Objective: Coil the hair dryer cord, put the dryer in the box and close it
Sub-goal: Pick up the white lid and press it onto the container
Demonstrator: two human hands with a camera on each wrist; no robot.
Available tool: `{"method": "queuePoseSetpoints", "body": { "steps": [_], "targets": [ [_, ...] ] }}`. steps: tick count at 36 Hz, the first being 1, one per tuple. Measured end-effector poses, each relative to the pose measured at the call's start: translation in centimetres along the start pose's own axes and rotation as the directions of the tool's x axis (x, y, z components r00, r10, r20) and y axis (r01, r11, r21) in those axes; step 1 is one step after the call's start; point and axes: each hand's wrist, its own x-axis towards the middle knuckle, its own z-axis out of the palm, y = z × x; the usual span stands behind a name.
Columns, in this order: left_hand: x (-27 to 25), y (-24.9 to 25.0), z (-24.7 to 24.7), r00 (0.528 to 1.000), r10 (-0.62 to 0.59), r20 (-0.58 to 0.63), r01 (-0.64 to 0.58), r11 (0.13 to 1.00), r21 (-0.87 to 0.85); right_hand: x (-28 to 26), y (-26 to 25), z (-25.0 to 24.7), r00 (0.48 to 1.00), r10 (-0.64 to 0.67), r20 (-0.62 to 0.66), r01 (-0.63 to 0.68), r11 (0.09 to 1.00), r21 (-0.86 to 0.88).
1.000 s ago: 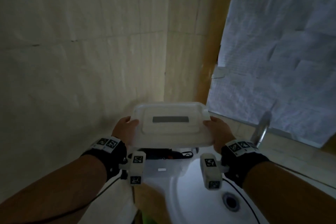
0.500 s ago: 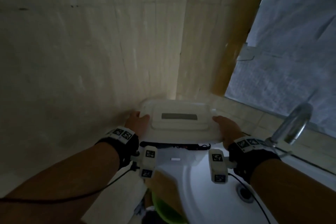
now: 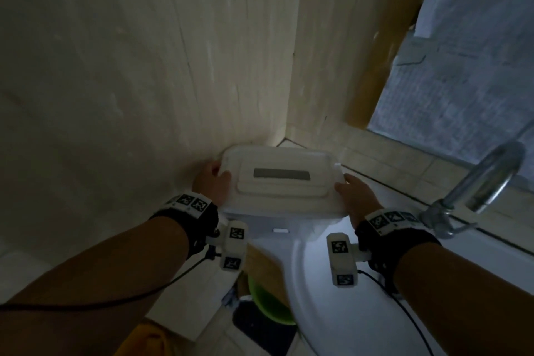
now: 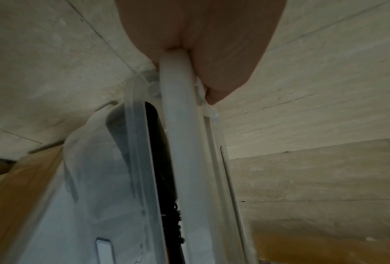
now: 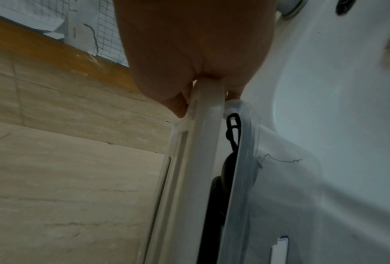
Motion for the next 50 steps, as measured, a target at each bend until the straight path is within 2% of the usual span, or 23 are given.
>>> {"method": "queuePoseSetpoints", "body": {
  "steps": [6,12,18,23,30,43,47,50],
  "targets": [
    [0.6,-0.7,0.1,1.000,-0.008,-0.005,0.008,1.000,0.003,0.0,-0.1,0.5,1.000,0.016,-0.015,-0.017,0.998,-0.065],
    [1.2,-0.5,-0.2,1.000,-0.005,0.018,0.003,0.997,0.082,0.5,0.2,0.8,0.999,-0.023,-0.026,0.019,0.989,-0.147],
    [1.2,-1.0,-0.3,0.998,-0.059,0.011,0.058,0.995,0.087,1.1,0.8,0.5,0.998,-0.027,-0.056,0.012,0.972,-0.237],
    [1.0,-0.8,0.0,0.996,-0.019,0.087,0.007,0.990,0.143,1.2,0.8,0.2,0.995,-0.025,-0.097,-0.005,0.954,-0.299],
    [1.0,-0.2,-0.5,0.992,0.014,0.125,-0.043,0.972,0.232,0.8,0.2,-0.5,0.998,-0.040,-0.057,0.014,0.914,-0.405],
    [0.8,0.7,-1.4,0.989,-0.016,0.148,-0.033,0.946,0.321,0.3,-0.4,-1.7,0.999,-0.027,-0.027,0.014,0.923,-0.383],
    [0.6,0.9,-1.3,0.991,-0.061,0.117,0.018,0.939,0.342,0.7,-0.1,-1.4,0.998,0.044,-0.049,-0.058,0.940,-0.336],
    [0.4,1.2,-1.0,0.984,-0.138,0.113,0.094,0.940,0.329,0.8,-0.4,-1.2,0.981,0.184,-0.054,-0.191,0.965,-0.178]
  ]
}}
